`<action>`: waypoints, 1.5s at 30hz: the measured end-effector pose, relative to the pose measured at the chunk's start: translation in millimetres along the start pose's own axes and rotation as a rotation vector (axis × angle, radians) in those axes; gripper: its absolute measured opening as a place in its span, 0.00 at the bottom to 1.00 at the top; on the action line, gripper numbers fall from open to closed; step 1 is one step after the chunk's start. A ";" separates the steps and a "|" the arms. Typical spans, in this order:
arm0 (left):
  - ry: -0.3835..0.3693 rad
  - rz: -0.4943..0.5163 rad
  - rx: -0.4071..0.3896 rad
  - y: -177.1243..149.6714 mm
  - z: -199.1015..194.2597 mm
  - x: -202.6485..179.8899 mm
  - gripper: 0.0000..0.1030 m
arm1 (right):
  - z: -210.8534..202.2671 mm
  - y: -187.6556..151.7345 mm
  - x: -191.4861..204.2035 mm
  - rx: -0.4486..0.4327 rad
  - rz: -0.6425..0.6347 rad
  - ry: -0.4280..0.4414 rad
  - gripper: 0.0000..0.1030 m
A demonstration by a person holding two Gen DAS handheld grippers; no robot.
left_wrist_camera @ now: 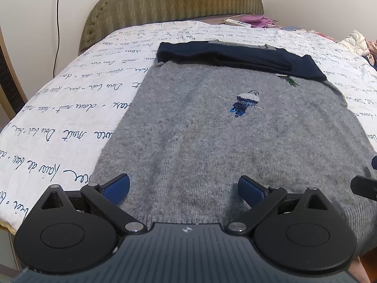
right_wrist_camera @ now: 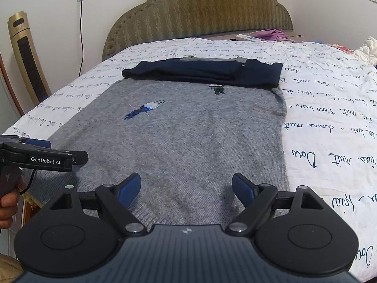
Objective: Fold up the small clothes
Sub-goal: 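Move both open grippers toward the grey sweater hem, then grasp the grey hem with the right gripper while the left gripper grasps it too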
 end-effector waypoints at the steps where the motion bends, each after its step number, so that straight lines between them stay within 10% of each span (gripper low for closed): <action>1: 0.000 0.001 0.000 -0.4 -0.5 0.8 0.97 | -0.8 -0.3 0.1 -0.001 0.000 -0.001 0.82; 24: 0.000 -0.006 -0.021 3.5 -7.1 9.3 0.99 | -9.6 -0.3 2.2 -0.014 0.030 0.041 0.82; 34: 0.010 -0.016 -0.067 13.8 -18.1 77.3 0.99 | -16.3 -2.6 -20.0 -0.037 0.130 0.103 0.82; 45: -0.184 -0.064 0.099 -1.6 4.6 114.7 0.97 | -39.6 -37.3 -89.9 -0.021 0.337 0.094 0.82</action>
Point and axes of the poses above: each gripper's, at about its wrist camera, not at the fingertips, and z roughly the way its jaws point, x to its left, y to its top, the point moved 7 cm from there along z, roughly the way its jaws point, and after that the axes turned 9 degrees about -z, right-handed, at the moved point
